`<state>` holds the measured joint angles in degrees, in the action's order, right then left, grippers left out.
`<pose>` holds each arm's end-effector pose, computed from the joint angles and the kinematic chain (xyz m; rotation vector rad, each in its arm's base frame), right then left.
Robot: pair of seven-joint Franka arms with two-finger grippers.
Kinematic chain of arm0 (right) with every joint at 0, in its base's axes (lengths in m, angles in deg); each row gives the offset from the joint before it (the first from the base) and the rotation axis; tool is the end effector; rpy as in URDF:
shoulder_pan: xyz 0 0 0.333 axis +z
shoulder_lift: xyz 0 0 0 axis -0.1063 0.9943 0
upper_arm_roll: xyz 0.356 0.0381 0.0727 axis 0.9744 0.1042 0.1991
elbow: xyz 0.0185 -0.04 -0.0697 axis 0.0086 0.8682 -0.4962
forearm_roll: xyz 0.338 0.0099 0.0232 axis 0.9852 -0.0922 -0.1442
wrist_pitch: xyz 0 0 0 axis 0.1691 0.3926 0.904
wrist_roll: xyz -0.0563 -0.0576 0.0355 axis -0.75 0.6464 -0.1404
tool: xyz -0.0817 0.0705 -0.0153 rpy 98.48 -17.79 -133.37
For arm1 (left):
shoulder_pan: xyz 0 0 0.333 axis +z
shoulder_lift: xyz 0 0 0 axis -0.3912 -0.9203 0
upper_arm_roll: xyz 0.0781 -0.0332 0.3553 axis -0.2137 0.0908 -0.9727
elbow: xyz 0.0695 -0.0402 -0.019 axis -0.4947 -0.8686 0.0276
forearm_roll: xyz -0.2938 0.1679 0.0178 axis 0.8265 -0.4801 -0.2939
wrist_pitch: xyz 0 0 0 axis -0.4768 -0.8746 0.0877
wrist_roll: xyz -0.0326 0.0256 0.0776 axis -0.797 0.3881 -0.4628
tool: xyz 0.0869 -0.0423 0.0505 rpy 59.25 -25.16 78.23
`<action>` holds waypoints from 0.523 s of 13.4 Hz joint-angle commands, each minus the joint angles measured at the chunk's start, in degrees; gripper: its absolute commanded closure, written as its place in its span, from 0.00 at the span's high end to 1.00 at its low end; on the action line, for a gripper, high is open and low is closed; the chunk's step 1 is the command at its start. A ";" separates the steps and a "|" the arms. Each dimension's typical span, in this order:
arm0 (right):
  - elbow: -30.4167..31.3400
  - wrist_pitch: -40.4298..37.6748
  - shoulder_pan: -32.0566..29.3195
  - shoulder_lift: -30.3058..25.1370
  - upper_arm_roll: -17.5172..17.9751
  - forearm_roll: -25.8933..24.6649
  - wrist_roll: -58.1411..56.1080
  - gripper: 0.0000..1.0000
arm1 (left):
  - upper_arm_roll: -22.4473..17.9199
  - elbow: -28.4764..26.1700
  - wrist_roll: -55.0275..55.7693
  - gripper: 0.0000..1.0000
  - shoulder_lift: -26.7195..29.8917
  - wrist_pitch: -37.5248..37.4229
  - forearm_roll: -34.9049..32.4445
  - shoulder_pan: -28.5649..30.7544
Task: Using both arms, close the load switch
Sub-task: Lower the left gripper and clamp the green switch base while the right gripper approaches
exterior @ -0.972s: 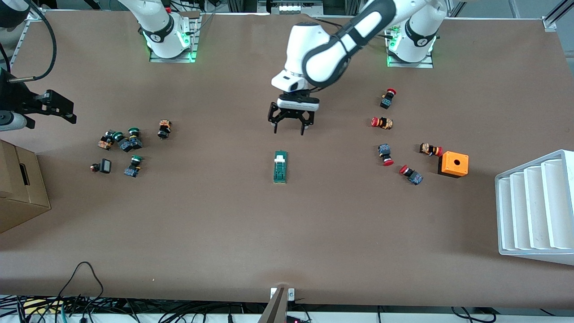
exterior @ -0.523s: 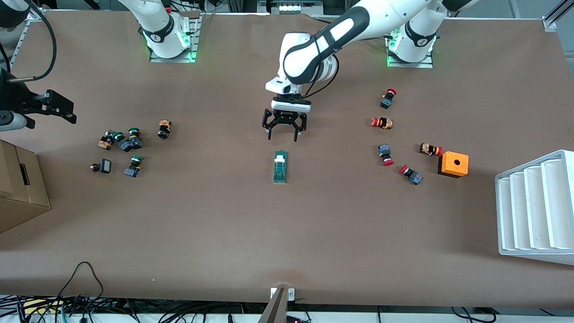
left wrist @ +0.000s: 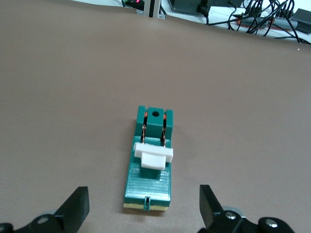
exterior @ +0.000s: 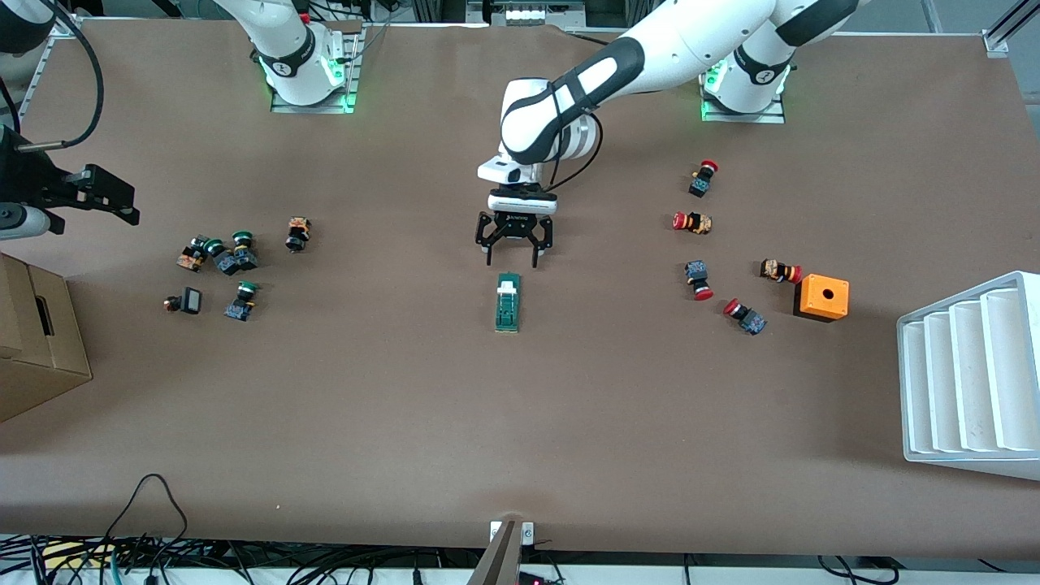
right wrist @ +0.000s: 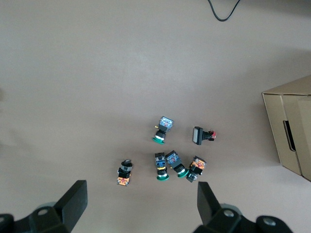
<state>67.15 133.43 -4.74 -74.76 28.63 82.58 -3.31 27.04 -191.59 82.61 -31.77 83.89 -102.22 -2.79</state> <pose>0.5291 -0.0056 0.6454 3.1056 0.2465 0.0184 0.3889 -0.5053 0.2265 2.7404 0.1567 1.2314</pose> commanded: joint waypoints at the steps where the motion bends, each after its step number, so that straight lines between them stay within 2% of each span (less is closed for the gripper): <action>1: -1.37 -0.48 -0.30 1.17 0.12 0.09 -0.80 1.00 | -3.09 3.22 2.26 1.00 -2.26 -2.52 -1.84 -4.23; 3: -1.29 -0.48 0.05 1.17 0.20 0.00 -0.71 1.00 | -5.11 4.88 2.88 1.00 -3.49 -3.23 -1.84 -6.60; 7: -1.29 -0.40 0.57 5.83 0.55 -0.25 -4.73 1.00 | -9.41 6.83 4.45 1.00 -5.70 -4.37 -2.01 -10.65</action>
<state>67.25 133.41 -4.51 -71.52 28.87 82.58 -4.76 19.90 -186.90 84.50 -35.82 80.85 -102.23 -10.82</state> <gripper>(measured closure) 0.000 0.000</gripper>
